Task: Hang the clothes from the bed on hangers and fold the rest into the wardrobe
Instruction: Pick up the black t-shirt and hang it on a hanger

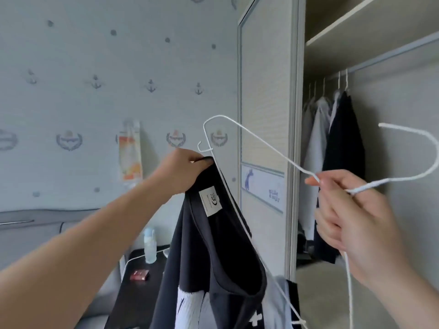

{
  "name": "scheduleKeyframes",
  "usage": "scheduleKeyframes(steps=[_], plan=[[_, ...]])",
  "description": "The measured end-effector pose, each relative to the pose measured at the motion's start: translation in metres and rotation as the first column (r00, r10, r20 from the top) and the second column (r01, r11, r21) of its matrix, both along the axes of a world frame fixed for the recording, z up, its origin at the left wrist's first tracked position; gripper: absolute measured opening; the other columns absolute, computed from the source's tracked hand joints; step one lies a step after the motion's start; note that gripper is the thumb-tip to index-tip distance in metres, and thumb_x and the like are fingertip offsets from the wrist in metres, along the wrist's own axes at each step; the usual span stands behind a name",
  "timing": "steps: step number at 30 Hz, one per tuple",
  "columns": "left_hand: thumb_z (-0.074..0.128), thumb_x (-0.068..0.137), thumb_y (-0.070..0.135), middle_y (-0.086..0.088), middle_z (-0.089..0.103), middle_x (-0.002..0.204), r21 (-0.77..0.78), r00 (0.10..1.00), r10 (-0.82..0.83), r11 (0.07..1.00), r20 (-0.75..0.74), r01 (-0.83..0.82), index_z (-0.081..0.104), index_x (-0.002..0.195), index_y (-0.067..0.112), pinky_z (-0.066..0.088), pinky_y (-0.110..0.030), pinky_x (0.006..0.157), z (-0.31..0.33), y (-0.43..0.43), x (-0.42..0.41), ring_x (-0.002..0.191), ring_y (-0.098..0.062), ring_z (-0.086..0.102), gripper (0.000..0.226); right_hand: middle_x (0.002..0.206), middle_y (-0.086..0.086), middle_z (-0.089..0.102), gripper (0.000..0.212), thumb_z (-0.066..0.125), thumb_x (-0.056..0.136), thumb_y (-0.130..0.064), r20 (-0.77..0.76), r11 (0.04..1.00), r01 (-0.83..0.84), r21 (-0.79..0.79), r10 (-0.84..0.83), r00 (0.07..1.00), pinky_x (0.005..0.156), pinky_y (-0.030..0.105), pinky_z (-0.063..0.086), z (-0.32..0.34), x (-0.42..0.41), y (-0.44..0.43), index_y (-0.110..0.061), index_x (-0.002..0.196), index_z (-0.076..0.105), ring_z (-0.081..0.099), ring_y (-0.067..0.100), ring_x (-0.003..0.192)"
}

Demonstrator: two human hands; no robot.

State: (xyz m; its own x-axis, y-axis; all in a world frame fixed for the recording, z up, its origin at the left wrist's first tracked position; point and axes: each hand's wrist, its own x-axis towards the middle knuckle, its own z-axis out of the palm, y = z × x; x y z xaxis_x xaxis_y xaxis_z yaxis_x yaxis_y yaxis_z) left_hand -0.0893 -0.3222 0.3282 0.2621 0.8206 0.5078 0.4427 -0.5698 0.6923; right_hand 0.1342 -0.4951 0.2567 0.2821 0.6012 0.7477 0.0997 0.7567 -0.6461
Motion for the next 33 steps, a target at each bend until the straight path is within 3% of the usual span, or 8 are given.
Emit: scheduleKeyframes(steps=[6,9,11,16,20,26,30,33], plan=[[0.063,0.094,0.034,0.008,0.043,0.048,-0.191,1.0,0.025,0.981,0.001,-0.024,0.071,0.074,0.019,0.028,-0.022,0.044,-0.14,-0.036,-0.055,0.042,-0.009,0.033,0.026,0.05,-0.004,0.024,0.054,0.074,0.078,-0.064,-0.014,0.956,-0.117,-0.268,0.118,0.993,0.048,0.013,0.022,-0.117,-0.034,-0.045,-0.014,0.098,0.07,0.019,0.007,0.04],[0.062,0.096,0.029,-0.007,0.061,0.063,-0.311,0.997,0.049,0.95,0.053,-0.031,0.075,0.083,0.021,0.04,-0.027,0.058,-0.206,-0.059,-0.082,0.056,-0.011,0.048,0.02,0.05,-0.003,0.022,0.056,0.073,0.078,-0.065,-0.015,0.903,-0.111,-0.415,0.116,0.993,0.048,0.014,0.021,-0.169,-0.047,-0.069,-0.013,0.1,0.07,0.019,0.007,0.042],[0.063,0.095,0.028,-0.017,0.071,0.08,-0.399,0.992,0.087,0.916,0.096,-0.042,0.075,0.083,0.019,0.044,-0.034,0.067,-0.244,-0.074,-0.096,0.068,-0.016,0.057,0.019,0.049,-0.002,0.023,0.048,0.071,0.083,-0.059,0.01,0.861,-0.075,-0.504,0.093,0.996,0.046,0.014,0.021,-0.201,-0.054,-0.084,-0.015,0.101,0.071,0.019,0.009,0.042],[0.063,0.094,0.027,0.006,0.066,0.065,-0.45,0.985,0.166,0.884,0.054,-0.124,0.074,0.079,0.026,0.045,-0.024,0.059,-0.312,-0.114,-0.111,0.059,-0.01,0.056,0.019,0.048,-0.005,0.027,0.02,0.054,0.091,-0.029,0.023,0.761,-0.071,-0.644,0.111,0.994,0.044,0.014,0.022,-0.257,-0.071,-0.121,-0.019,0.096,0.07,0.022,0.01,0.041],[0.064,0.094,0.025,0.007,0.07,0.067,-0.425,0.97,0.238,0.875,-0.04,-0.233,0.074,0.072,0.036,0.047,-0.025,0.064,-0.336,-0.13,-0.116,0.063,-0.009,0.061,0.026,0.047,-0.005,0.029,0.034,0.06,0.092,-0.053,0.087,0.71,-0.025,-0.704,0.121,0.989,0.043,0.016,0.022,-0.268,-0.075,-0.143,-0.022,0.101,0.069,0.024,0.012,0.04],[0.063,0.095,0.024,-0.008,0.067,0.075,-0.364,0.978,0.161,0.909,-0.136,-0.2,0.074,0.08,0.016,0.044,-0.028,0.062,-0.346,-0.155,-0.111,0.067,-0.017,0.059,0.02,0.049,-0.002,0.029,0.032,0.051,0.096,-0.052,0.224,0.703,0.069,-0.708,0.13,0.966,0.044,0.028,0.017,-0.275,-0.081,-0.159,-0.027,0.104,0.068,0.023,0.016,0.043],[0.065,0.094,0.019,0.003,0.065,0.078,-0.329,0.982,0.026,0.94,-0.187,-0.088,0.079,0.086,0.026,0.043,-0.013,0.066,-0.332,-0.175,-0.102,0.077,-0.007,0.06,0.018,0.049,0.0,0.032,0.027,0.049,0.093,-0.05,0.341,0.717,0.13,-0.684,0.158,0.927,0.043,0.024,0.019,-0.272,-0.085,-0.158,-0.03,0.101,0.065,0.025,0.007,0.044],[0.066,0.093,0.018,0.008,0.067,0.082,-0.294,0.966,-0.125,0.954,-0.226,0.055,0.079,0.09,0.029,0.047,-0.016,0.073,-0.318,-0.199,-0.086,0.082,-0.004,0.062,0.017,0.048,-0.001,0.035,0.018,0.051,0.096,-0.045,0.423,0.72,0.179,-0.671,0.174,0.889,0.043,0.022,0.02,-0.277,-0.092,-0.15,-0.031,0.096,0.062,0.028,0.003,0.042]])
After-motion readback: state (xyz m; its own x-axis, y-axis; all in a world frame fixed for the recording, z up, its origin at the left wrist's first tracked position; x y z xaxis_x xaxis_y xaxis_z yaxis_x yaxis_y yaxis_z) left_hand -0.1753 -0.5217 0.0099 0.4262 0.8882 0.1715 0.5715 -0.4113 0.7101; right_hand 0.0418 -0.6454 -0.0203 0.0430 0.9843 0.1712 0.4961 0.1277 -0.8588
